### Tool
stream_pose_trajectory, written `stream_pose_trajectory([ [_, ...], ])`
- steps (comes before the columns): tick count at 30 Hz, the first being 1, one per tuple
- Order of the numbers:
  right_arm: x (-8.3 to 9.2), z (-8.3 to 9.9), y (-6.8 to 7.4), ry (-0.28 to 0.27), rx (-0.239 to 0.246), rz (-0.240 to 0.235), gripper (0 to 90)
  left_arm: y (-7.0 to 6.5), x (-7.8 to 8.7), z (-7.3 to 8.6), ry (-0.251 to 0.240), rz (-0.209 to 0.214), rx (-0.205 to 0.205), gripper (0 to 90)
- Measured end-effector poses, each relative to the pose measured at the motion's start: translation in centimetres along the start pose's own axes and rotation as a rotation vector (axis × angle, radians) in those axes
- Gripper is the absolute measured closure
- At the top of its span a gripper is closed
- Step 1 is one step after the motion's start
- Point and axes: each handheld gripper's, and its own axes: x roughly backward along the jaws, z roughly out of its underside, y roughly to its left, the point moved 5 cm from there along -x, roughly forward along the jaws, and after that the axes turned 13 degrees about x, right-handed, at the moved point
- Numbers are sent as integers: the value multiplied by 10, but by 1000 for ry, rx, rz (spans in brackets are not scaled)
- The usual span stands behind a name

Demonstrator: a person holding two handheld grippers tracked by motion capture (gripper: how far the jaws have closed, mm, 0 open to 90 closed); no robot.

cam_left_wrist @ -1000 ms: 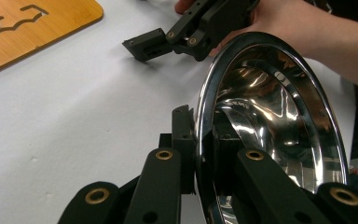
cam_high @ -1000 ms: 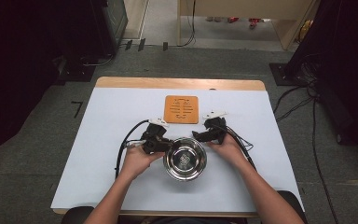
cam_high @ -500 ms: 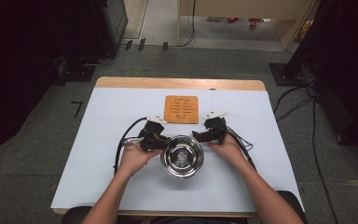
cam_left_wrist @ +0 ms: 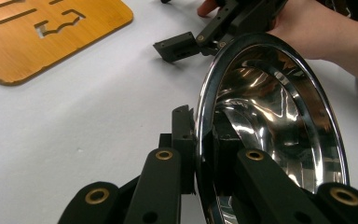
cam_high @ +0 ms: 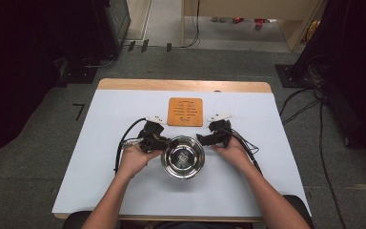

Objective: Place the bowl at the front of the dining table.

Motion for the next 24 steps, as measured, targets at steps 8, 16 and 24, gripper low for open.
stream_pose_trajectory([
  [8, 0, 0, 0, 0, -1, 0, 73, 2, 2, -2, -3, -11, -1, 846],
  [16, 0, 0, 0, 0, 0, 0, 73, 9, 7, -6, -12, -37, 20, 846],
  [24, 0, 0, 0, -2, 1, 0, 74, 17, 12, -17, -26, -45, 50, 846],
])
